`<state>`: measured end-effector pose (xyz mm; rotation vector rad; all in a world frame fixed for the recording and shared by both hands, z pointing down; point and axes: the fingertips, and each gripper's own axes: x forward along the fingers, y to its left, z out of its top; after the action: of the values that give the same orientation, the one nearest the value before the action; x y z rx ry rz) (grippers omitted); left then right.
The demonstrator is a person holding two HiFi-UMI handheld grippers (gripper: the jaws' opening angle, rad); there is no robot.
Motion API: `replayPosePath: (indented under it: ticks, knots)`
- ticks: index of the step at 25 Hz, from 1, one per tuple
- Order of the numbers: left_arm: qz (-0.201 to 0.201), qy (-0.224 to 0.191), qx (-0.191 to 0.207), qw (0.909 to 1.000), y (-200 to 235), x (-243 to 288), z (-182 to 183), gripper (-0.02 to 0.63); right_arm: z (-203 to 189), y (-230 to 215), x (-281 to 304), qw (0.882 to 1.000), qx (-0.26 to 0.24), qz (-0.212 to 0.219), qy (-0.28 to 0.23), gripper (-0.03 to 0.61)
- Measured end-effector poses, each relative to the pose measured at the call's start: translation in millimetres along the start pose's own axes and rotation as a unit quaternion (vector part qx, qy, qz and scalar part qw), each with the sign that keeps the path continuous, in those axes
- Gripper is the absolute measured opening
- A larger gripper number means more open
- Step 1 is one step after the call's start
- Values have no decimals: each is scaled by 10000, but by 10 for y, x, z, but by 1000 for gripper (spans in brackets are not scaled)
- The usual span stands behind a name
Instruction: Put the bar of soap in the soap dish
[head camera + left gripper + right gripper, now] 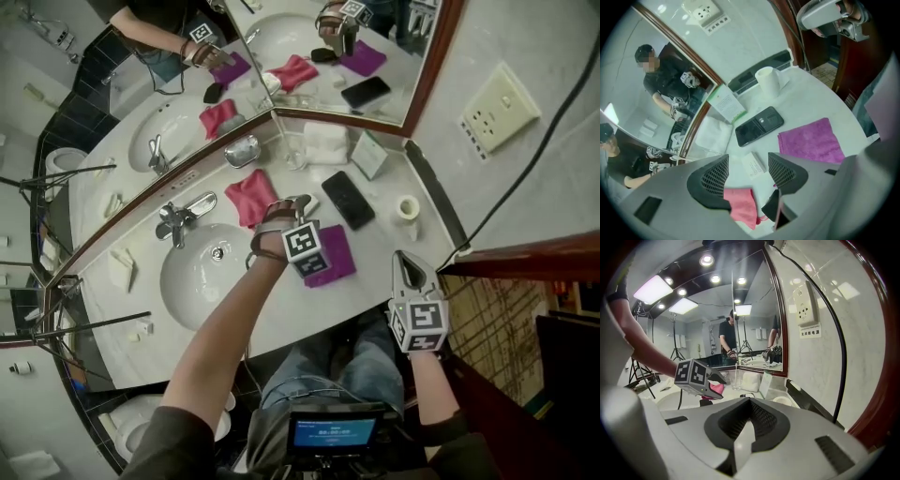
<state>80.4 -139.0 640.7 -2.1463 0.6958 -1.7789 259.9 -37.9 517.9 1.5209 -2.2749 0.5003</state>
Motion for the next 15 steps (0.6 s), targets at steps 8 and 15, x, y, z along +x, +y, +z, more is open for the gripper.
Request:
replayPosePath:
  ticks: [8, 15]
  knots:
    - [396, -293, -199, 9986, 189, -683, 170, 182, 177, -20, -71, 9998, -165, 15, -82, 21]
    - [660, -1201, -1728, 9754, 396, -1353, 317, 0, 293, -35, -87, 9990, -419, 92, -76, 23]
